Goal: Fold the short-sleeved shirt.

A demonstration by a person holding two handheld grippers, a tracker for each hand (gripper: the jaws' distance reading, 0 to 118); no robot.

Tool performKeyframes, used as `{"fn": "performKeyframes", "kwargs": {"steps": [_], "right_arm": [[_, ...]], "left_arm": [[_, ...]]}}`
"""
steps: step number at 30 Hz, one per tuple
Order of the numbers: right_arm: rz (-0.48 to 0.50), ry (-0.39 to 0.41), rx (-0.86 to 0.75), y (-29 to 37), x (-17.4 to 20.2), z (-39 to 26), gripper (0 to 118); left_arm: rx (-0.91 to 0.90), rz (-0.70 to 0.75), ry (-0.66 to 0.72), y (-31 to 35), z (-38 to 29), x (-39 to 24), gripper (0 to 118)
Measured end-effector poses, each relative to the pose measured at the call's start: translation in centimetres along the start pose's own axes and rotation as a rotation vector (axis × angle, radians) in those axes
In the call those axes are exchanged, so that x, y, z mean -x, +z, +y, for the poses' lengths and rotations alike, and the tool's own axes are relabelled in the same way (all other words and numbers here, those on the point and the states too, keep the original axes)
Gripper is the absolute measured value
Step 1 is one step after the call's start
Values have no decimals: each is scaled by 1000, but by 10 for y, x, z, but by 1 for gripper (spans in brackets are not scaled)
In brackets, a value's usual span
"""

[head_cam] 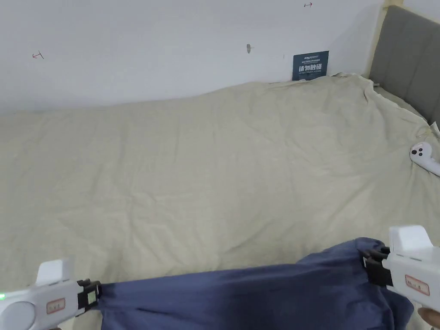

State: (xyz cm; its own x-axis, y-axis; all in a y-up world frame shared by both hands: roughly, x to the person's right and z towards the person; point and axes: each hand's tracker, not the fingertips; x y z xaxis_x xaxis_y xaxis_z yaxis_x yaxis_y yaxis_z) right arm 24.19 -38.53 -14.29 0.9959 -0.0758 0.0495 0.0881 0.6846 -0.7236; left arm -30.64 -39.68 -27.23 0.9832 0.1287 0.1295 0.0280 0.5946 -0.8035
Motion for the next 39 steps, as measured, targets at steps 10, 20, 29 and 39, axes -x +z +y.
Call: {"fn": "performKeyframes", "kwargs": {"steps": [10, 20, 29, 39], "right_arm": [[-59, -37, 84, -22, -3, -57, 8], [-104, -62, 157, -45, -4, -75, 8], [-118, -99, 40, -5, 3, -49, 66], [-67, -106, -331, 74, 32, 32, 98]], "left_arm": [[72, 29, 40, -13, -66, 3, 0], [134, 63, 44, -26, -89, 0, 2], [49, 158, -54, 0, -74, -18, 107], [-367, 118, -34, 80, -17, -41, 112]]}}
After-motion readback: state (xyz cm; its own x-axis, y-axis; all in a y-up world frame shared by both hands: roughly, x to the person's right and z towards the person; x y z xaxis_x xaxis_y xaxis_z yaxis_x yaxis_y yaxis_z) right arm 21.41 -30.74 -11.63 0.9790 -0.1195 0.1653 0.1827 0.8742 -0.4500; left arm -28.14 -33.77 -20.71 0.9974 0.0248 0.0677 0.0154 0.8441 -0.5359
